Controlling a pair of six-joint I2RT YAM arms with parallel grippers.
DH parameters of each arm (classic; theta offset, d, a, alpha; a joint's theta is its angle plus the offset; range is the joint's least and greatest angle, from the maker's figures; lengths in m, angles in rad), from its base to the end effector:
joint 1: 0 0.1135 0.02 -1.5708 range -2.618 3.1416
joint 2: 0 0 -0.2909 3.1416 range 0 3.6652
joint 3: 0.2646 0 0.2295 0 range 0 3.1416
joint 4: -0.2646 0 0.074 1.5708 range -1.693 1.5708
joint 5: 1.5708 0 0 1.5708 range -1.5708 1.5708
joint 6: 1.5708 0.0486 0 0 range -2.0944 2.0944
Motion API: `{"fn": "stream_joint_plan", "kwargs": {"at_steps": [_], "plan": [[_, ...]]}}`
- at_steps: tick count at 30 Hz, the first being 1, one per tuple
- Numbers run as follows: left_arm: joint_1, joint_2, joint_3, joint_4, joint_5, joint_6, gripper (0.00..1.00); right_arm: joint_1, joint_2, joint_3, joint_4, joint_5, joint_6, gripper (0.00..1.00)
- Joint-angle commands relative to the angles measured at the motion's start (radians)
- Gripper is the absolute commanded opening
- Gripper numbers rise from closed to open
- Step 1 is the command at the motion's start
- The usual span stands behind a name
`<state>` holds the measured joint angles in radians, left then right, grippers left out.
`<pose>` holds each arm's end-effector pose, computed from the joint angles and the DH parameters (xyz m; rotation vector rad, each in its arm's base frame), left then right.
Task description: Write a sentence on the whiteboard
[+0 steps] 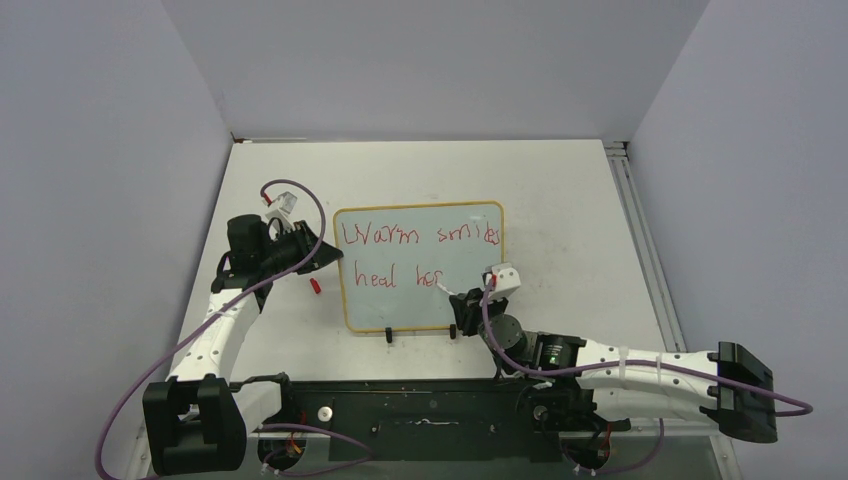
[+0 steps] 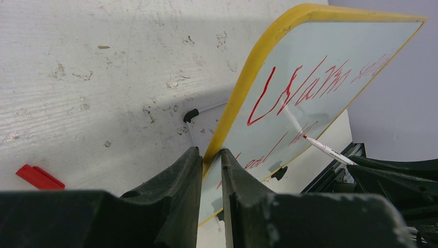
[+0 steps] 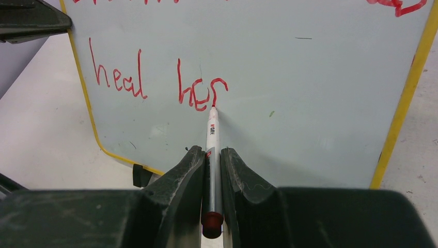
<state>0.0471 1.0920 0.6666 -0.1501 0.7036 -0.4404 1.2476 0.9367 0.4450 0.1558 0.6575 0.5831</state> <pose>0.2069 -0.0217 0.2745 -0.1007 2.1452 -0.9817 0.0845 0.1588 0.2591 -0.1781 1.8769 0.6505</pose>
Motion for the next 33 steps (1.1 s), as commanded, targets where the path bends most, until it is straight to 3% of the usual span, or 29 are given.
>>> {"fn": "stream_joint_plan", "kwargs": {"at_steps": [1, 20, 33], "plan": [[-0.004, -0.008, 0.045, 0.015, 0.005, 0.011, 0.19, 0.007, -0.019, -0.002, -0.034, 0.046, 0.017, 0.05], [-0.004, -0.007, 0.047, 0.012, 0.000, 0.014, 0.19, -0.021, -0.018, 0.053, 0.028, 0.092, -0.091, 0.05], [-0.004, -0.006, 0.047, 0.012, -0.001, 0.014, 0.19, -0.026, -0.011, 0.042, -0.011, 0.056, -0.057, 0.05]]}}
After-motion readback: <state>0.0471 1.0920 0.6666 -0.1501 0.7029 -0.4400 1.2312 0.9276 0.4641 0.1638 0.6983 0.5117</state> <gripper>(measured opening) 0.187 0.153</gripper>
